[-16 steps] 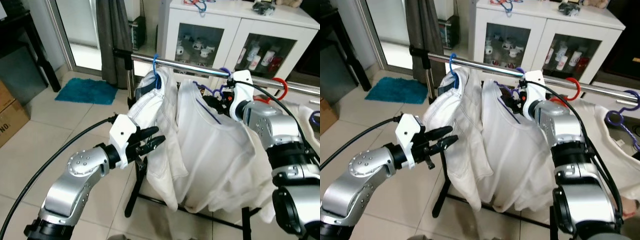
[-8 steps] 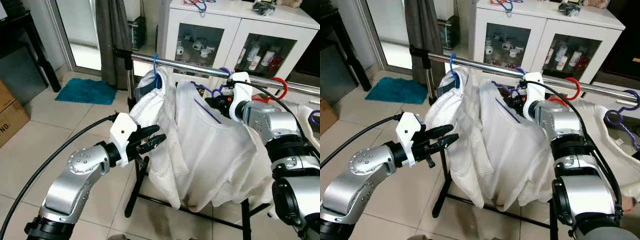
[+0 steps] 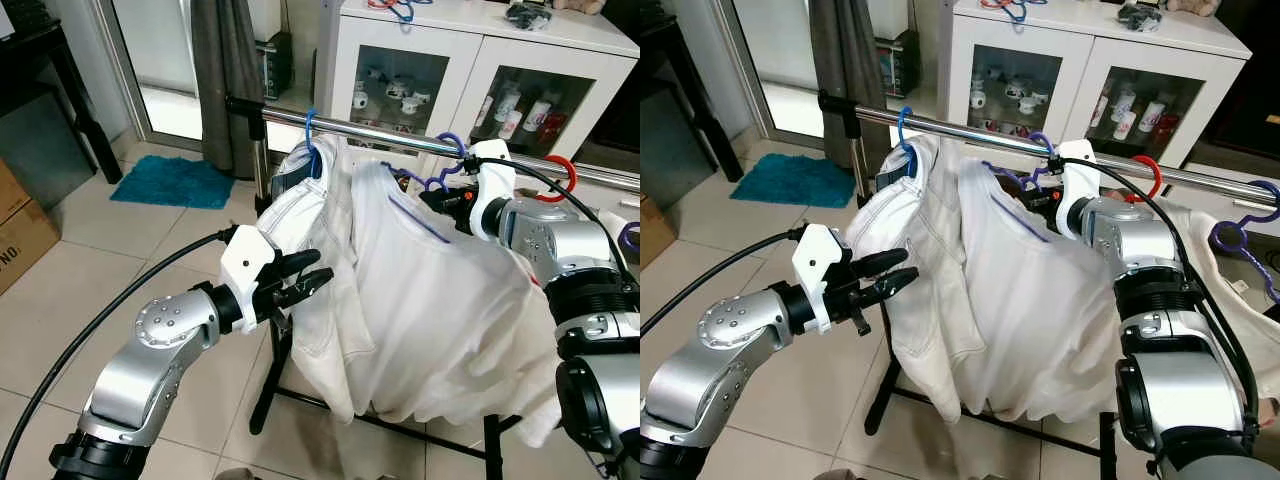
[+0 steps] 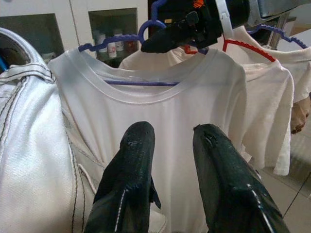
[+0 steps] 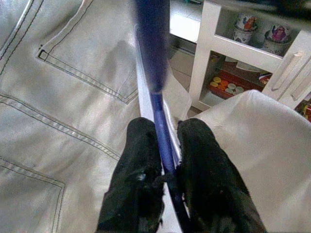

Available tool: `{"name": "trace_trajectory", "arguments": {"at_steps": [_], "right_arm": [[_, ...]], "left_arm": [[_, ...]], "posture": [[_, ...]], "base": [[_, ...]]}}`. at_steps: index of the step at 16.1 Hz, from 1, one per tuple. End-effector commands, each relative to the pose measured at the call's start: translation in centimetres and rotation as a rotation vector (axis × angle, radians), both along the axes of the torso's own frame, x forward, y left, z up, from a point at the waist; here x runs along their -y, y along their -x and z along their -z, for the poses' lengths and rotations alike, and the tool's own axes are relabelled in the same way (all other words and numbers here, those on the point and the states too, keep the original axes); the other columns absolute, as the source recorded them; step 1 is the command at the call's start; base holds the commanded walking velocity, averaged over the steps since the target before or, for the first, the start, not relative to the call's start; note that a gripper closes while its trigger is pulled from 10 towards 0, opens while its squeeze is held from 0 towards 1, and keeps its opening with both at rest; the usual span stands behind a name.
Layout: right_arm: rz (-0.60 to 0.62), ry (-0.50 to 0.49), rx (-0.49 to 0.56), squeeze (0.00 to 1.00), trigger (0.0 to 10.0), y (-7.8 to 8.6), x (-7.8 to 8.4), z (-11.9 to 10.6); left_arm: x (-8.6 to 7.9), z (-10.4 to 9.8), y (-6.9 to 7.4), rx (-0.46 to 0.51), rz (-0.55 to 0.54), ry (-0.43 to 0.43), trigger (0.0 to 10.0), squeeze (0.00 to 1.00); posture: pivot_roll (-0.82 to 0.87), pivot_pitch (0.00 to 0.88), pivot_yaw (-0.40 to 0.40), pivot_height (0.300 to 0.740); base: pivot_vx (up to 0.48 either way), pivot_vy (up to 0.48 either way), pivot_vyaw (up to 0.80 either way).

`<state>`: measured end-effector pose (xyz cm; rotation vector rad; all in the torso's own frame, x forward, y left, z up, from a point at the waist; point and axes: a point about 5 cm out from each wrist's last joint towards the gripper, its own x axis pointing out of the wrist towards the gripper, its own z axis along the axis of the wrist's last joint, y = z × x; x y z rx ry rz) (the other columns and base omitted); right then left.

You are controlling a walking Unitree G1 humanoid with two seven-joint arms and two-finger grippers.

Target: Hang hanger

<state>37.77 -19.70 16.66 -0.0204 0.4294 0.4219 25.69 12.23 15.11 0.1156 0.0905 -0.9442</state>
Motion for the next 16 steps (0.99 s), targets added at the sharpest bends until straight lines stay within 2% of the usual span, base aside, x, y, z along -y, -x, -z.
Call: {"name": "trace_trajectory", "arguments": {"at_steps": [1,5,6,7,9,10,11,14,16], "right_arm": [[-0.019,0.013,0.018,0.00,0.0,0.1,0.1,-0.5],[-0.043,0.040,0.021,0.00,0.0,0.3,0.1,-0.6],[-0.059,0.069,0.018,0.00,6.0,0.5,-0.1,-0.3],[-0.066,0.082,0.018,0.00,10.0,0.6,-0.3,0.0],[-0.062,0.074,0.013,0.00,10.0,0.7,-0.3,0.2],[-0.057,0.062,0.009,0.00,1.5,0.7,-0.4,0.2],[-0.055,0.054,0.006,0.00,0.0,0.8,-0.3,0.3],[-0.031,0.053,0.028,0.00,0.0,0.8,-0.1,-0.3],[-0.013,0.047,0.099,0.00,0.0,1.5,0.4,-1.9]], "left_arm": [[0.2,0.1,-0.1,-0.005,0.015,-0.008,10.0,0.00],[0.2,0.2,-0.1,-0.002,0.013,-0.013,10.0,0.00],[0.3,0.3,-0.1,0.000,0.015,-0.014,10.0,0.00],[0.3,0.3,-0.1,0.000,0.016,-0.015,10.0,0.00],[0.3,0.3,-0.1,0.000,0.017,-0.014,10.0,0.00],[0.3,0.3,-0.1,0.000,0.017,-0.015,10.0,0.00],[0.3,0.3,-0.1,0.000,0.017,-0.016,10.0,0.00],[0.0,0.3,-0.4,0.015,-0.030,-0.029,10.0,0.00],[-0.8,0.3,-1.5,0.041,-0.184,-0.050,10.0,0.00]], "posture": [[0.06,0.000,-0.039,0.740],[0.06,0.000,-0.041,0.740],[0.06,0.000,-0.041,0.740],[0.06,0.000,-0.042,0.740],[0.06,0.000,-0.042,0.740],[0.06,0.000,-0.043,0.740],[0.06,0.000,-0.043,0.740],[0.06,0.000,-0.049,0.740],[0.07,0.000,-0.066,0.740]], "base": [[0.000,0.000,0.00],[0.000,0.000,0.00],[0.000,0.000,0.00],[0.000,0.000,0.00],[0.000,0.000,0.00],[0.000,0.000,0.00],[0.000,0.000,0.00],[0.000,0.000,0.00],[0.000,0.000,0.00]]}}
